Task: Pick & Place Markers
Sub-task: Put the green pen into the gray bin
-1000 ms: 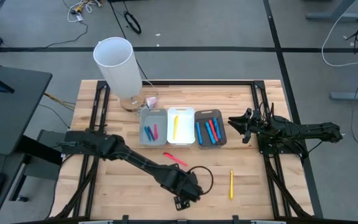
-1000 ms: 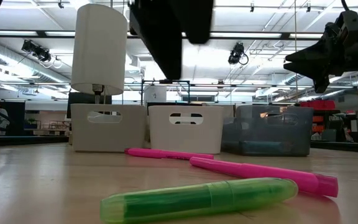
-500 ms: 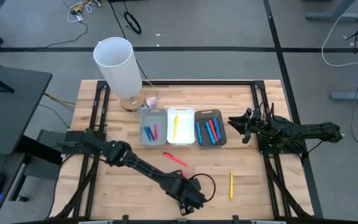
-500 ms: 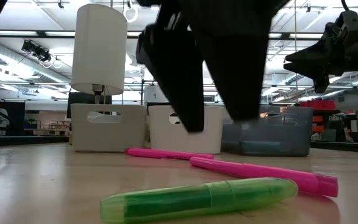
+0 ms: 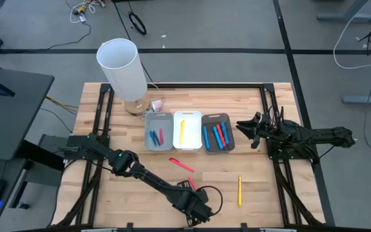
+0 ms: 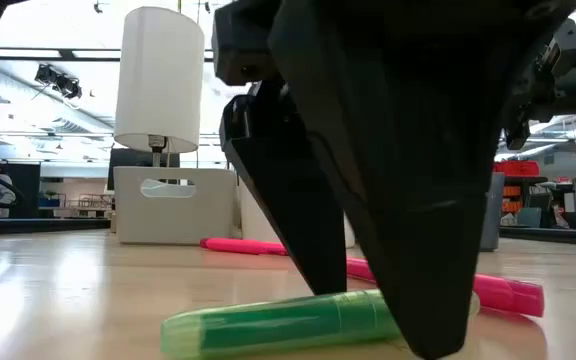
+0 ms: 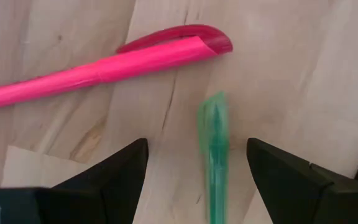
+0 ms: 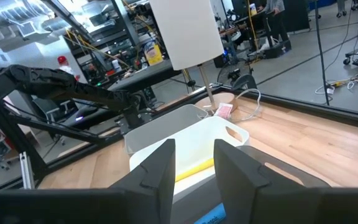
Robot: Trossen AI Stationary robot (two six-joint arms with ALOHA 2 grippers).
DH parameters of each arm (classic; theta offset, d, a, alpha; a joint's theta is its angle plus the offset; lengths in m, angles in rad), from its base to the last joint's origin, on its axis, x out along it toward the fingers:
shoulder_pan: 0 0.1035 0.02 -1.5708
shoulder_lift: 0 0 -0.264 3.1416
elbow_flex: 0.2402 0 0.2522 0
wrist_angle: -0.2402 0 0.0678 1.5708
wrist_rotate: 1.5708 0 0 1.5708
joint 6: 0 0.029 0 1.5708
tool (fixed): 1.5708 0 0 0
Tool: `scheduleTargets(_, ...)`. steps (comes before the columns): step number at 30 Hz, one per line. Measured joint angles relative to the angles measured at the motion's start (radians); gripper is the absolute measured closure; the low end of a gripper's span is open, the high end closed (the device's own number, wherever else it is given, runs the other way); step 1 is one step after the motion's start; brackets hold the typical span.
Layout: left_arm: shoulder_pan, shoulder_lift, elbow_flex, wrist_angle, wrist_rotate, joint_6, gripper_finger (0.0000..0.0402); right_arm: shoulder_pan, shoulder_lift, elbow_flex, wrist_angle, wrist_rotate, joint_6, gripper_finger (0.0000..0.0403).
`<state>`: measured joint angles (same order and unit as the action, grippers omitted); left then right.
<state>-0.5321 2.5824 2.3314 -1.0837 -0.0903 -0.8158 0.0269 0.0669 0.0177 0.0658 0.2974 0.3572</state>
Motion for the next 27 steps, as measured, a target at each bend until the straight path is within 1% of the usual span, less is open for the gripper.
scheduleTargets(6,-0.004,0.002,0.0,-0.001,-0.044,0.001,0.0125,0.0,0.0,0.0,0.0,0.0,0.0,0.0292)
scheduleTargets(11,0.001,0.002,-0.001,-0.005,-0.045,-0.001,0.0153,0.0,0.0,0.0,0.0,0.0,0.0,0.0292)
scheduleTargets(15,0.002,0.002,-0.002,-0.009,-0.048,-0.001,0.0194,0.0,0.0,0.0,0.0,0.0,0.0,0.0292)
scheduleTargets(22,0.006,0.003,-0.002,-0.002,-0.047,0.041,0.0279,0.0,0.0,0.0,0.0,0.0,0.0,0.0292)
scheduleTargets(27,0.009,0.003,-0.002,-0.001,-0.044,0.042,0.0339,0.0,0.0,0.0,0.001,0.0,0.0,0.0292)
